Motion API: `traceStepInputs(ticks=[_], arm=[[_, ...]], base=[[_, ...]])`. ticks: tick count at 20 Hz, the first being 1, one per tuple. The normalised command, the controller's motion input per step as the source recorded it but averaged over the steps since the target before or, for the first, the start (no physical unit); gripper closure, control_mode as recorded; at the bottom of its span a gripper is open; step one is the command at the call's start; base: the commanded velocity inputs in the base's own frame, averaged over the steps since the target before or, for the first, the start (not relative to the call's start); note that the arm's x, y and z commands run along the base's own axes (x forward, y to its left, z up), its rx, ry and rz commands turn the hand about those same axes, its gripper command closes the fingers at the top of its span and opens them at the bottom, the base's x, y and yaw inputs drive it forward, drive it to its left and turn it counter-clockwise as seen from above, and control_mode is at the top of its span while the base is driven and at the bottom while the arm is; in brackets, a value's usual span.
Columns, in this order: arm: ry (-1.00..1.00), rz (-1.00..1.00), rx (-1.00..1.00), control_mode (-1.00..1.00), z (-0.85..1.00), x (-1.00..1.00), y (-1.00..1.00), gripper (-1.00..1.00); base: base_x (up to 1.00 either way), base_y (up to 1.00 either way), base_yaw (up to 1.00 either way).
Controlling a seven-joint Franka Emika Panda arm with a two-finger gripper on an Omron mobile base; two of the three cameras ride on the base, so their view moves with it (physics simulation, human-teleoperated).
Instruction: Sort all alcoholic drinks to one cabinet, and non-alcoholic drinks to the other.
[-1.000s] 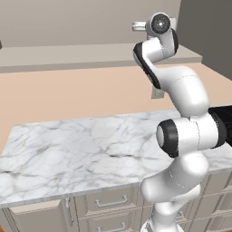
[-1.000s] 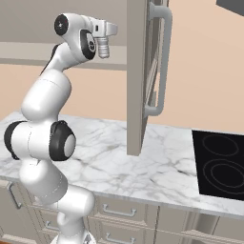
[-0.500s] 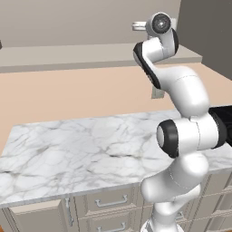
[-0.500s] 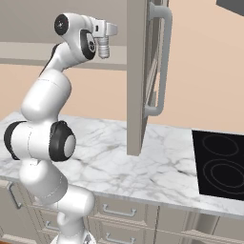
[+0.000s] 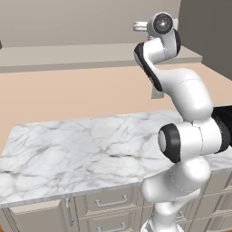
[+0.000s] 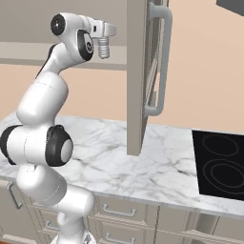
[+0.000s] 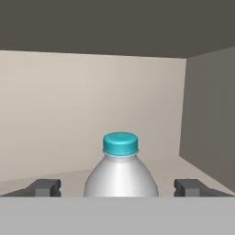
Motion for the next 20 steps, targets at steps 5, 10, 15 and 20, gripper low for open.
traceStepInputs(ticks=[5, 10, 15, 20], arm=[[0.0, 0.0, 0.0, -1.0, 0.01, -0.23, 0.0, -1.0], [-0.02, 0.0, 0.0, -1.0, 0.05, -0.46, 0.01, -1.0], [-0.01, 0.0, 0.0, -1.0, 0.07, -0.59, 0.02, -1.0], [0.0, 0.0, 0.0, -1.0, 0.04, -0.74, 0.05, -1.0]], base=[[0.0, 0.0, 0.0], [0.0, 0.0, 0.0], [0.0, 0.0, 0.0], [0.0, 0.0, 0.0]])
